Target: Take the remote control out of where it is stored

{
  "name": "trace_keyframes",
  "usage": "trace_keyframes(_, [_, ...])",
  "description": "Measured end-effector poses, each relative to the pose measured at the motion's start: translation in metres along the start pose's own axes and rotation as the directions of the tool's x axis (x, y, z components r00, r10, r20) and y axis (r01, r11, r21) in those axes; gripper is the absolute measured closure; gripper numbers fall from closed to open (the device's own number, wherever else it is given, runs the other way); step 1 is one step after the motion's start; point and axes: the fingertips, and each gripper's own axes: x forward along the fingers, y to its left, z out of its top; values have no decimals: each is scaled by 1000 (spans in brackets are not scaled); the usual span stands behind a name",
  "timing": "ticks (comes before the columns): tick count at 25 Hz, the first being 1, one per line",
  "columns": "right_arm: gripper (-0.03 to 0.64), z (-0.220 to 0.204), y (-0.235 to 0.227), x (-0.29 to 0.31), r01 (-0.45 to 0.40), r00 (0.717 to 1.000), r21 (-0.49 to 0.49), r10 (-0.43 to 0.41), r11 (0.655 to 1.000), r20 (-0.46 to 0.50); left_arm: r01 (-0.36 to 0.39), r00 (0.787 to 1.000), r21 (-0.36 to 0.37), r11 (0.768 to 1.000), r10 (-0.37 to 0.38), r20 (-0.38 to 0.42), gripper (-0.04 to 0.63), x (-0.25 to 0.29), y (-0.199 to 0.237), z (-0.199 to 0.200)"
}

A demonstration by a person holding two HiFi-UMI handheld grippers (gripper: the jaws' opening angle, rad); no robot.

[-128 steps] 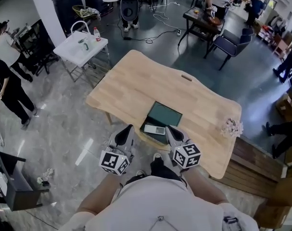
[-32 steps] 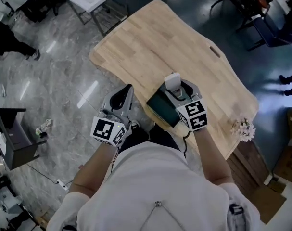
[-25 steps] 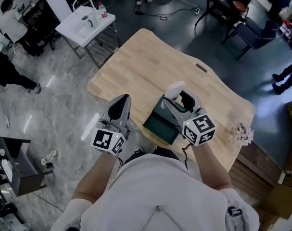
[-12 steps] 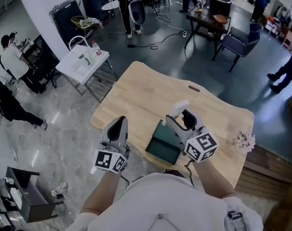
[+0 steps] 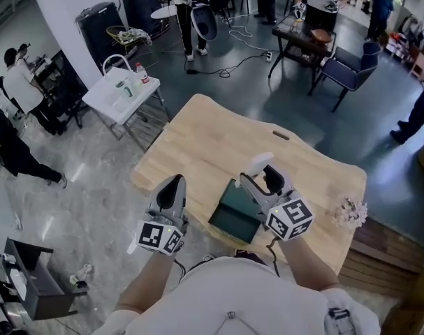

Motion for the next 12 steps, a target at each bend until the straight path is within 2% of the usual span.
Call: trace_keyframes(12, [327, 4, 7, 3, -10, 1000, -18, 10, 1000, -13, -12, 1000, -9, 1000, 12, -6, 595, -3, 1, 5])
